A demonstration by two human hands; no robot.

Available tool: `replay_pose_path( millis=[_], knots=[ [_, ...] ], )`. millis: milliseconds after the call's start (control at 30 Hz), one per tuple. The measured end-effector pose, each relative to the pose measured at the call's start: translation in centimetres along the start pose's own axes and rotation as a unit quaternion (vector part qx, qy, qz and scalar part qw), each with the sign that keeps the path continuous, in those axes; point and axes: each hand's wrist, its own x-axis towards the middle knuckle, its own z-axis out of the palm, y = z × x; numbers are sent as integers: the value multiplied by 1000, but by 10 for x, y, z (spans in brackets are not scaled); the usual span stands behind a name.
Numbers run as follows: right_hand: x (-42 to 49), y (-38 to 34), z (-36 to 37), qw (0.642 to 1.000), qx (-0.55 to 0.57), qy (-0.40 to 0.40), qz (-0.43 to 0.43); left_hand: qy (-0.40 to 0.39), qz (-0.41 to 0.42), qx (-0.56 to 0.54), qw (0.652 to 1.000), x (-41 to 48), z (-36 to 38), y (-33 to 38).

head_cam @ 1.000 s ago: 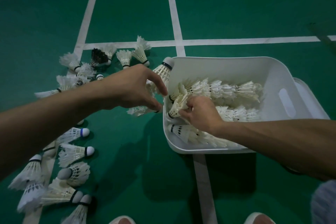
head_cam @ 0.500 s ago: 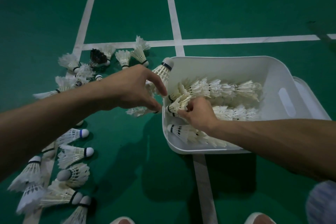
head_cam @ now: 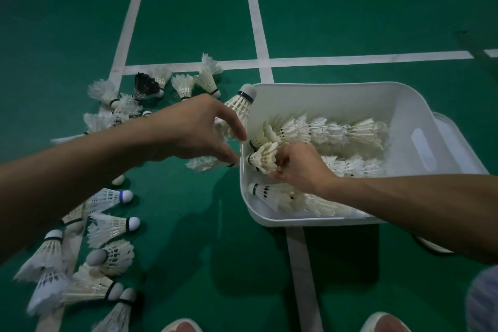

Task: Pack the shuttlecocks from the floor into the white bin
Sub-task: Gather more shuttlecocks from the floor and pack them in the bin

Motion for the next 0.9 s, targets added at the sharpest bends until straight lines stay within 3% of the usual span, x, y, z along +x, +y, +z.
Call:
replay_pose_path(
  millis=[100,333,467,900],
  knots=[
    [6,-6,4,1000,4,18,-19,2,2,4,1000,0,0,-1],
    [13,12,-3,989,141,20,45,0,8,-17,1000,-6,-7,4],
    [14,22,-1,981,187,-35,34,-4,12,-23,1000,-14,-21,11],
    [28,20,-2,984,175,-7,26,-99,26,-59,993,-5,-9,15]
  ],
)
